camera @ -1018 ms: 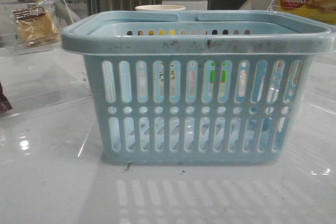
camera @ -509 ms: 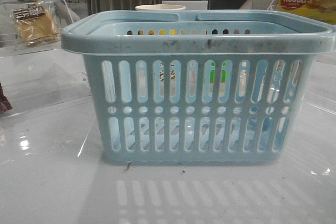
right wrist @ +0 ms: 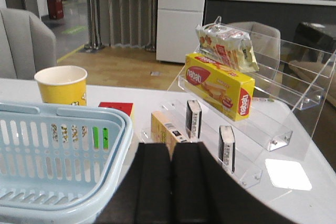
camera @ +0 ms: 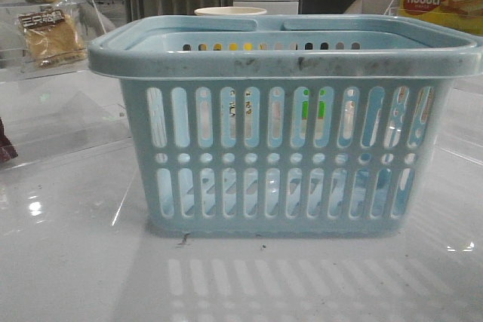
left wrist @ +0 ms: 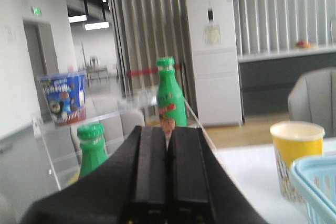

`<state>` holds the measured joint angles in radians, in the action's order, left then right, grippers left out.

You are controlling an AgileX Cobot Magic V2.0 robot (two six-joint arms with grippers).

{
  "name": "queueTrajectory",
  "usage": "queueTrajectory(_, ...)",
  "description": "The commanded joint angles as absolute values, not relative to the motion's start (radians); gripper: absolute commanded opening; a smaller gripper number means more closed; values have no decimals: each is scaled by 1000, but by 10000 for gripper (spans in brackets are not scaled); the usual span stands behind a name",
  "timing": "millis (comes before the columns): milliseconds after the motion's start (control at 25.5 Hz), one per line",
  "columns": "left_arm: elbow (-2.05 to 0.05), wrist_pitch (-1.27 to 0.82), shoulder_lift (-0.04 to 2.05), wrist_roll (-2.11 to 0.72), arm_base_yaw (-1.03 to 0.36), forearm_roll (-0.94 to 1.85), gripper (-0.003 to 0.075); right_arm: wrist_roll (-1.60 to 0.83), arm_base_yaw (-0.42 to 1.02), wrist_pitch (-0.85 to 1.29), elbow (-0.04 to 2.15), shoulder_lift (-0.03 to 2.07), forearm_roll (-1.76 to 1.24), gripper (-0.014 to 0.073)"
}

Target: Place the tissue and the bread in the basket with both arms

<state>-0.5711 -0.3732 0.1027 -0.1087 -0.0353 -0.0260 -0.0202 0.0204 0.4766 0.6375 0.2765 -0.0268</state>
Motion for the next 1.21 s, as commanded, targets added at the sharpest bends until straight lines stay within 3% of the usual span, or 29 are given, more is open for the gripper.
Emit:
queueTrajectory(0, -686, -455, 202, -107, -37, -24, 92, -24, 15, 528, 752, 369, 0, 54)
queueTrajectory(627, -727, -686, 356, -107, -37, 10, 92, -24, 15, 762, 797, 519, 9, 54)
queueTrajectory(1175, -707, -681, 360, -107, -37, 41, 102, -24, 15, 815, 797, 520, 9, 62)
